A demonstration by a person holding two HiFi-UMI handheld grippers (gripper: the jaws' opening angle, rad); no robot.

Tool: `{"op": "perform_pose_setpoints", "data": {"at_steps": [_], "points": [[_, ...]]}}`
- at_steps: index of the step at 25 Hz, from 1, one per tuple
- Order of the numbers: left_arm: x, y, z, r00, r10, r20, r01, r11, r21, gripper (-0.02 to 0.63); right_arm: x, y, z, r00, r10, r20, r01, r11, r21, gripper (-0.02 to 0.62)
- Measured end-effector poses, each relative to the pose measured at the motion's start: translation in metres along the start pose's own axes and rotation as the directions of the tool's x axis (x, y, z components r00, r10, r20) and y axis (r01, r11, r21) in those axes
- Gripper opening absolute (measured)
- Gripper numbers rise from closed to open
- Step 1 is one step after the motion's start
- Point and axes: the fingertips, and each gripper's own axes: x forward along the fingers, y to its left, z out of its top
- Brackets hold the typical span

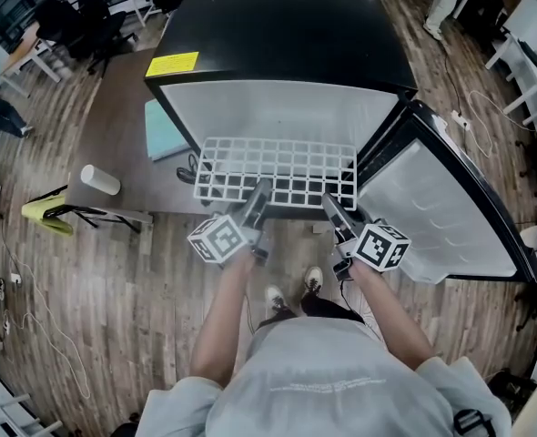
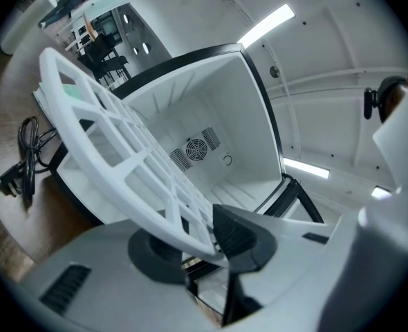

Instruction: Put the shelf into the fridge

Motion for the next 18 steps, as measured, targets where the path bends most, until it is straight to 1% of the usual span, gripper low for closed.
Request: {"op": "perform_pose_setpoints", "data": {"at_steps": [8,18], "points": [[0.001,0.003,-0.002,1.0,0.017,-0.026,-0.016,0.999,0.03,0.092,0.001,-0.009,-0.01,1.0,-0.004,-0.004,0.004,0.997,0.071,0.166],[0.002,0.005,-0.004,1.0,0.015,-0.022,-0.014,1.0,0.024,0.092,0.004,-0.011,-0.007,1.0,-0.006,0.004,0.005,0.999,0.042,0.167]]}}
